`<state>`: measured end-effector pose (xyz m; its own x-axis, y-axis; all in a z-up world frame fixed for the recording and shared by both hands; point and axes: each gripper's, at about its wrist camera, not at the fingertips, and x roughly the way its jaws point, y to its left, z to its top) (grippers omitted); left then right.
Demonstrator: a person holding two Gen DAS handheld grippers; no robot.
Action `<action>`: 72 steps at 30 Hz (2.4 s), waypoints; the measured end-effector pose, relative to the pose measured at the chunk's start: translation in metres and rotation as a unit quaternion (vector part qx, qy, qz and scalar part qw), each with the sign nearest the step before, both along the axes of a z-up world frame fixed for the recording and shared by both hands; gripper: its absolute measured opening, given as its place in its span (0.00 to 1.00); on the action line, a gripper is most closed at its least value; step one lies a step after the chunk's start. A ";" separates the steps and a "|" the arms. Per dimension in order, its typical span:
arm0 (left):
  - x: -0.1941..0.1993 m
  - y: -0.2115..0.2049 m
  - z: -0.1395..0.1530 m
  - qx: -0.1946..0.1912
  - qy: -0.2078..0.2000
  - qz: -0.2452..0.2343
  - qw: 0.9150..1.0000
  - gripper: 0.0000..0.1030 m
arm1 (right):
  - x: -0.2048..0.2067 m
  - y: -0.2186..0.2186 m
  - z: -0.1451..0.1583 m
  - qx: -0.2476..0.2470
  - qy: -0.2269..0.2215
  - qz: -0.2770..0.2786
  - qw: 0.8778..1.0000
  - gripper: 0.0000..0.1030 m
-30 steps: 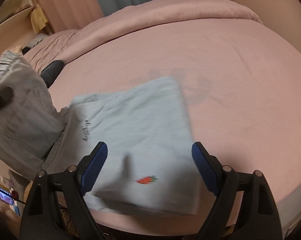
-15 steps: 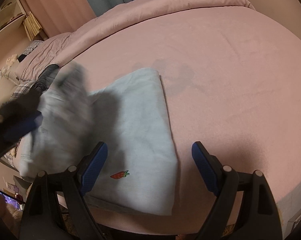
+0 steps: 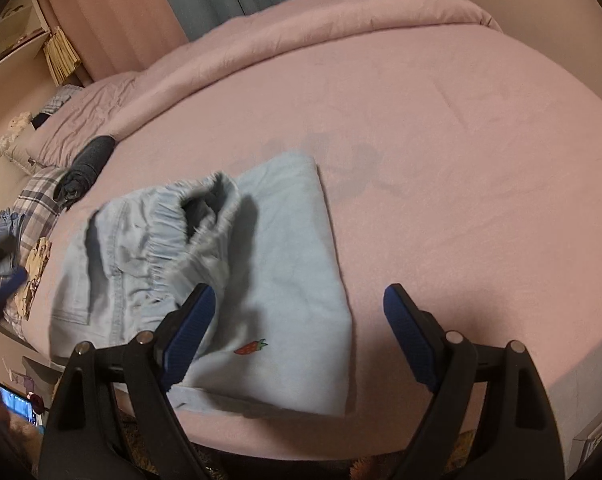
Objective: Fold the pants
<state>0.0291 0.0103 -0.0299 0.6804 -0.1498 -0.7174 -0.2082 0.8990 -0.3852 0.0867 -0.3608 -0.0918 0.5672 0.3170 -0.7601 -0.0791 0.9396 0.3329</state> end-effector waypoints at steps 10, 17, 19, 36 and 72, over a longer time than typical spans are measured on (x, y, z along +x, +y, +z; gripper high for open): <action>-0.002 0.016 -0.043 0.014 0.064 0.013 0.998 0.70 | -0.009 0.047 0.029 0.054 -0.017 0.098 0.994 0.83; -0.002 0.019 -0.049 0.019 0.072 0.005 0.997 0.70 | -0.011 0.091 0.018 0.039 0.009 0.153 0.987 0.68; -0.002 0.021 -0.050 0.017 0.072 0.003 0.997 0.70 | -0.003 0.095 0.004 0.040 0.038 0.151 0.987 0.68; 0.001 0.026 -0.059 0.007 0.084 -0.005 0.996 0.70 | 0.010 0.096 -0.004 0.042 0.018 0.108 0.993 0.38; 0.007 -0.003 -0.070 0.039 0.105 -0.058 0.992 0.70 | 0.009 0.061 0.025 -0.118 -0.038 0.041 0.991 0.74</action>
<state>0.0357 0.0072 -0.0996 0.4960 -0.1556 -0.8543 -0.1706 0.9472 -0.2716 0.0954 -0.3000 -0.0670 0.6052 0.1833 -0.7747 -0.1753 0.9799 0.0949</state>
